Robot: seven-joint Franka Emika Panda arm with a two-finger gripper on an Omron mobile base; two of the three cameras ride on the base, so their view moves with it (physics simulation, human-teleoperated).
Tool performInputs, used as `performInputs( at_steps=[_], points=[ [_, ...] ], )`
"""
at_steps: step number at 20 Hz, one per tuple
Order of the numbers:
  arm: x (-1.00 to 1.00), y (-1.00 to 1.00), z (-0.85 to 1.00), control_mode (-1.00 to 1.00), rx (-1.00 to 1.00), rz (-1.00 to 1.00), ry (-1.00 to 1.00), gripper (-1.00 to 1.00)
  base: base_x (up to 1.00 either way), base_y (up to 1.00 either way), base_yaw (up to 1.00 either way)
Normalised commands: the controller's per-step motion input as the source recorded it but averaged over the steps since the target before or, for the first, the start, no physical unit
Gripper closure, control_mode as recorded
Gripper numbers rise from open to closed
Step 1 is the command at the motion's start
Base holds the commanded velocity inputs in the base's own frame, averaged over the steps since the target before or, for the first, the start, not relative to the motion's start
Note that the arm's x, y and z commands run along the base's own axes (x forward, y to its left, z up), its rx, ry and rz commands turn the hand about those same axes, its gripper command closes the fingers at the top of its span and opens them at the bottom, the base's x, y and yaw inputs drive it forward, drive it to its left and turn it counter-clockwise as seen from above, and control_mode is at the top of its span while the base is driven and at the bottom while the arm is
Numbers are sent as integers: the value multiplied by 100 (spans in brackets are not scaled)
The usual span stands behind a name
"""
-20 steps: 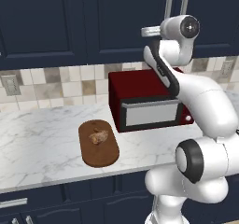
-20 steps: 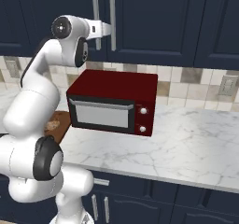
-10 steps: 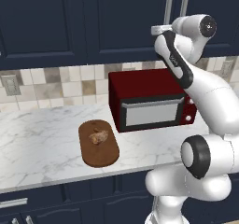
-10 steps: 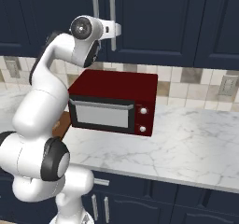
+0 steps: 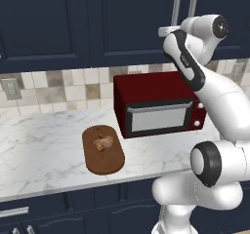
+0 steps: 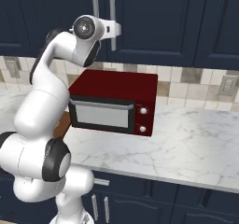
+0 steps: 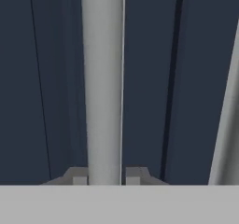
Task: Open the cabinet, retrieve the rolling pin, and place it next to the meat on the cutting board to prepare for tenderizing.
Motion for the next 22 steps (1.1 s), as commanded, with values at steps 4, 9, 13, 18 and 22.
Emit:
performInputs(
  at_steps=[4, 9, 13, 18, 22],
  points=[
    [0, 0, 0, -100, 0, 0, 0, 100, 0, 0, 0],
    [-1, 0, 0, -100, 0, 0, 0, 100, 0, 0, 0],
    [-20, 23, 0, -100, 0, 0, -2, 100, 0, 0, 0],
    [-42, 50, 0, -100, 0, 0, 0, 100, 0, 0, 0],
    [-54, 57, 0, -100, 0, 1, 0, 100, 0, 0, 0]
  ],
)
